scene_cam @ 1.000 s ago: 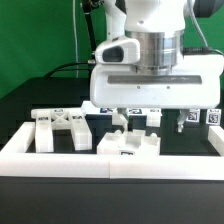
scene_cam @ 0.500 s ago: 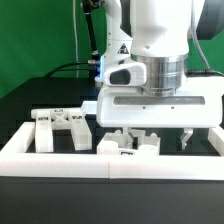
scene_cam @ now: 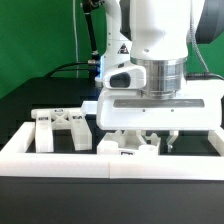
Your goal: Assemble chair
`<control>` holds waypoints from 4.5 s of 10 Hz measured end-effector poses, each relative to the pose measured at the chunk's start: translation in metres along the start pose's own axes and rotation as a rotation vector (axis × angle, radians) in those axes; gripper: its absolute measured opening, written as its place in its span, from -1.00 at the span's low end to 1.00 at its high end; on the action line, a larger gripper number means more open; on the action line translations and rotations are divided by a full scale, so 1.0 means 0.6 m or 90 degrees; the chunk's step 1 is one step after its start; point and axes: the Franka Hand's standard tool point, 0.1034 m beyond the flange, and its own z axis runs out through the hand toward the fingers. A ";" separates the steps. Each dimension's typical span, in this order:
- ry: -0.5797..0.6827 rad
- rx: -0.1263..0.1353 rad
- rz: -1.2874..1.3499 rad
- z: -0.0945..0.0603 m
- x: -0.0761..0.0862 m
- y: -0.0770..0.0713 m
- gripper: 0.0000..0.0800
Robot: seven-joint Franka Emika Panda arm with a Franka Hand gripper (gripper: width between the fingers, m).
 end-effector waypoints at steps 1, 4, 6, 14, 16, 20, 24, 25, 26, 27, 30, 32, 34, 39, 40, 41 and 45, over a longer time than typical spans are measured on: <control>0.000 0.000 -0.001 0.000 0.000 0.000 -0.87; 0.000 0.000 -0.001 0.000 0.000 0.000 -0.92; 0.000 0.000 -0.001 0.000 0.000 0.000 -0.92; -0.003 0.010 -0.059 0.000 -0.001 -0.104 -0.91; -0.001 0.010 -0.076 -0.002 -0.003 -0.134 -0.91; -0.006 0.010 -0.091 -0.005 -0.006 -0.167 -0.91; -0.008 0.005 -0.080 -0.005 -0.004 -0.159 -0.91; -0.008 0.002 -0.076 -0.005 -0.002 -0.150 -0.44; -0.007 -0.002 -0.072 -0.004 0.000 -0.141 -0.44; -0.008 -0.005 -0.068 -0.005 0.001 -0.132 0.14; -0.005 -0.007 -0.071 -0.028 0.007 -0.119 0.58; 0.001 -0.007 -0.069 -0.066 -0.006 -0.093 0.62; 0.001 -0.012 -0.054 -0.079 -0.041 -0.062 0.62; 0.012 -0.017 -0.048 -0.075 -0.077 -0.042 0.62; 0.011 -0.017 -0.048 -0.074 -0.079 -0.042 0.62; 0.007 -0.018 -0.035 -0.070 -0.097 -0.036 0.62; -0.020 -0.020 -0.008 -0.071 -0.168 -0.003 0.62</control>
Offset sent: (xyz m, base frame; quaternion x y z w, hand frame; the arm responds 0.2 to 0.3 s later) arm 0.0000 0.0000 0.0000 0.0000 0.0000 0.0000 1.0000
